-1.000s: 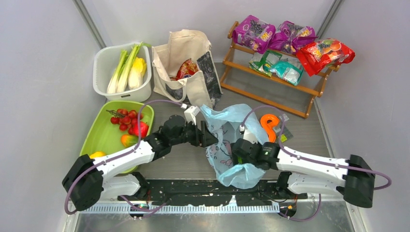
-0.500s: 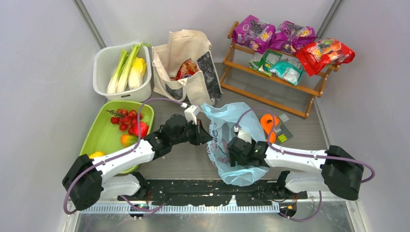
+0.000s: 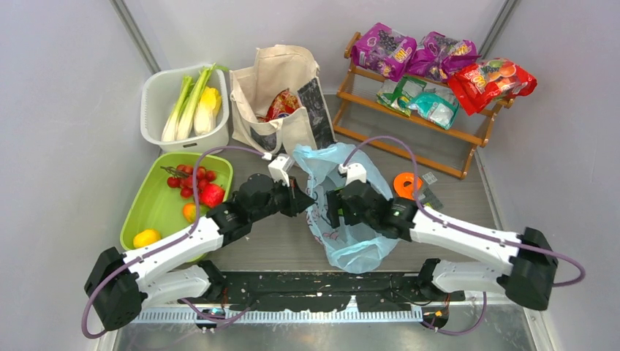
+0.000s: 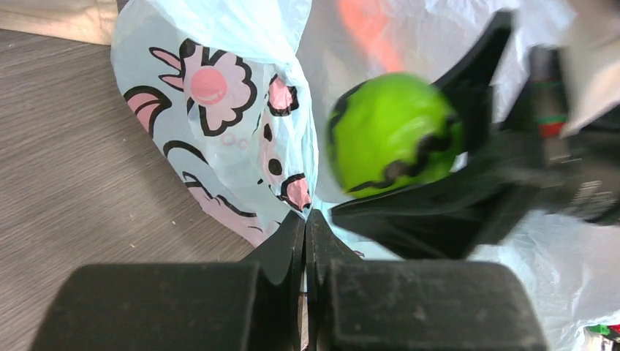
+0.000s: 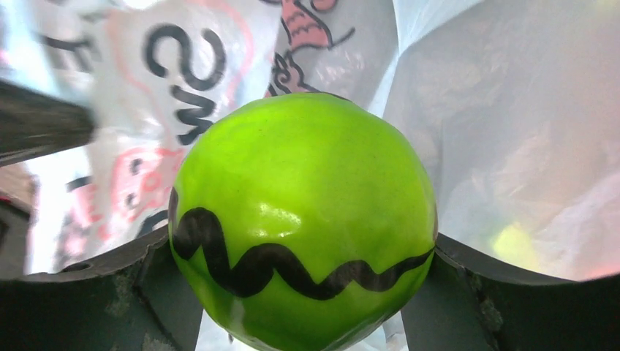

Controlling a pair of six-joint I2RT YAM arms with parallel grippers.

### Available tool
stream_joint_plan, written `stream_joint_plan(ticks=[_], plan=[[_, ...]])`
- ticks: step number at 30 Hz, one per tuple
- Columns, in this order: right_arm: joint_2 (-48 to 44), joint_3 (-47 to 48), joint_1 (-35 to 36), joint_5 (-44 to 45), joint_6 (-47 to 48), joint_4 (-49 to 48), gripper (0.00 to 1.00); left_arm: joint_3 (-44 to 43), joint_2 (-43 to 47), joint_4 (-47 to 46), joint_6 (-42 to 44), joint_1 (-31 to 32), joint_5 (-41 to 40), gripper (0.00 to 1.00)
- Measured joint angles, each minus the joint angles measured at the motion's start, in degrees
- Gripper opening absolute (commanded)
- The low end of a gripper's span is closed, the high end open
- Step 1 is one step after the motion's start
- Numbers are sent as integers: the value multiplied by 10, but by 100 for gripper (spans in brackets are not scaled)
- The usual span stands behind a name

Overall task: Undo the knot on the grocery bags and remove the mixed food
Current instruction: Pick up the fake fruit from the takeout bag.

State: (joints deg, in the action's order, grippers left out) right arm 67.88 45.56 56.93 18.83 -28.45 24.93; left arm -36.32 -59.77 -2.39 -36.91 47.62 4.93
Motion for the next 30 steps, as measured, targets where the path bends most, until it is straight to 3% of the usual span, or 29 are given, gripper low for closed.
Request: stream_joint_plan(ticks=[7, 13, 14, 15, 17, 19, 23, 27, 30], plan=[[-151, 0, -9, -21, 28, -17, 38, 0, -3, 6, 33, 0, 2, 0], [-223, -2, -13, -82, 58, -40, 39, 0, -13, 3, 47, 0, 4, 0], [-235, -3, -13, -95, 63, -42, 39, 0, -15, 1, 51, 0, 7, 4], [-247, -4, -13, -105, 68, -45, 39, -1, -16, 0, 57, 0, 9, 19], [-277, -5, -13, -129, 80, -52, 39, -8, -17, 4, 75, 0, 13, 59], [-298, -3, -13, -152, 91, -63, 40, -23, -16, 10, 96, 0, 17, 82], [-301, 26, -13, -186, 107, -74, 41, -54, 23, 39, 125, -4, 17, 98], [-261, 78, -7, -206, 129, -94, 40, -55, 125, 99, 161, -31, 9, 100], [-197, 139, 20, -202, 157, -112, 41, -57, 207, 164, 190, -89, -4, 100]])
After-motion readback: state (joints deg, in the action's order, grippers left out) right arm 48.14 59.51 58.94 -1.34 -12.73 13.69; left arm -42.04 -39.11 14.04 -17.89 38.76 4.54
